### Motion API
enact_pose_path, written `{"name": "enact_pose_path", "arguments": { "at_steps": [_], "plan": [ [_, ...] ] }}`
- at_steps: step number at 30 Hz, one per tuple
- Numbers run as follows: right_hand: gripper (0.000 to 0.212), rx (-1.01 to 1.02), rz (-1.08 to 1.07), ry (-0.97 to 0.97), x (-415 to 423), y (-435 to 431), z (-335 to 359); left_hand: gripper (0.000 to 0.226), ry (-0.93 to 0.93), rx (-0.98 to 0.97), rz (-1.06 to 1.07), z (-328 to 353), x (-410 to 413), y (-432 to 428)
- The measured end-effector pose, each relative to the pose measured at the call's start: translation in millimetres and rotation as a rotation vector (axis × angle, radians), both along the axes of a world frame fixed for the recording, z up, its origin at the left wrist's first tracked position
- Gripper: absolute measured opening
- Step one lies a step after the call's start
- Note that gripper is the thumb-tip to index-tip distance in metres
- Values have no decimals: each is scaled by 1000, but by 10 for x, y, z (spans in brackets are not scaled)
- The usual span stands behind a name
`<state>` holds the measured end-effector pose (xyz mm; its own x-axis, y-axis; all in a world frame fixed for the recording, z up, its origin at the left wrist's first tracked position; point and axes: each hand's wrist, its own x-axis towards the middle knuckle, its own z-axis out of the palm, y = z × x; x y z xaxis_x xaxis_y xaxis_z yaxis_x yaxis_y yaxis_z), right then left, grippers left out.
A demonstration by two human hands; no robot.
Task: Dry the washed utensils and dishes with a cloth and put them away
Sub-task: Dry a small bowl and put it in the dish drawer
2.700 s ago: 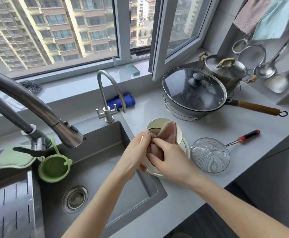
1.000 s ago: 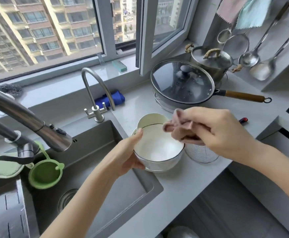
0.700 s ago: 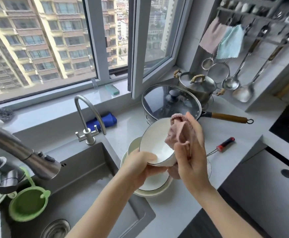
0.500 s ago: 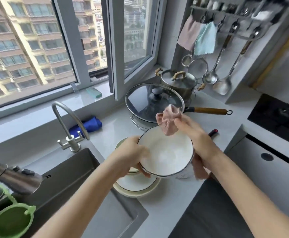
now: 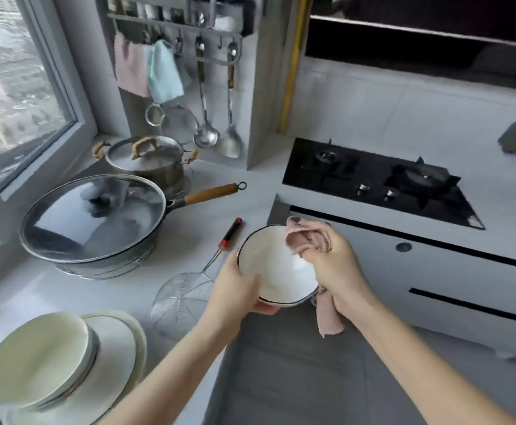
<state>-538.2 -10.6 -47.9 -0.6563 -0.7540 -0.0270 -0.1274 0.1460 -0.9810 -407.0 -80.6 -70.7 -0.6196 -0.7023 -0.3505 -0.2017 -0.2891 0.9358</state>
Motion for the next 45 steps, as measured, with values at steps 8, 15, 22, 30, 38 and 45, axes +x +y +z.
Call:
{"name": "enact_pose_path", "arguments": {
  "at_steps": [8,15,22,30,38,45],
  "plan": [
    [21,-5,79,-651,-1550,1073,167,28,-45,13,-621,108,-1643,549],
    [64,-188,-493,-956,-2406,1776,-197,32,48,-130,-240,-61,-3142,1350],
    [25,-18,-648,-110,-3332,2620,-260,29,17,-249,-422,-190,-4439,1904],
    [72,-78,-866,-357,-5037,3079,-237,33,-17,-207,-648,-314,-6320,2327],
    [24,-219,-1063,-34,-6636,3241,-392,26,-11,-391,-821,-281,-8053,2560],
    [77,-122,-898,-337,-7648,3709,-623,24,-55,-336,-944,-512,-8965,2705]
  ]
}}
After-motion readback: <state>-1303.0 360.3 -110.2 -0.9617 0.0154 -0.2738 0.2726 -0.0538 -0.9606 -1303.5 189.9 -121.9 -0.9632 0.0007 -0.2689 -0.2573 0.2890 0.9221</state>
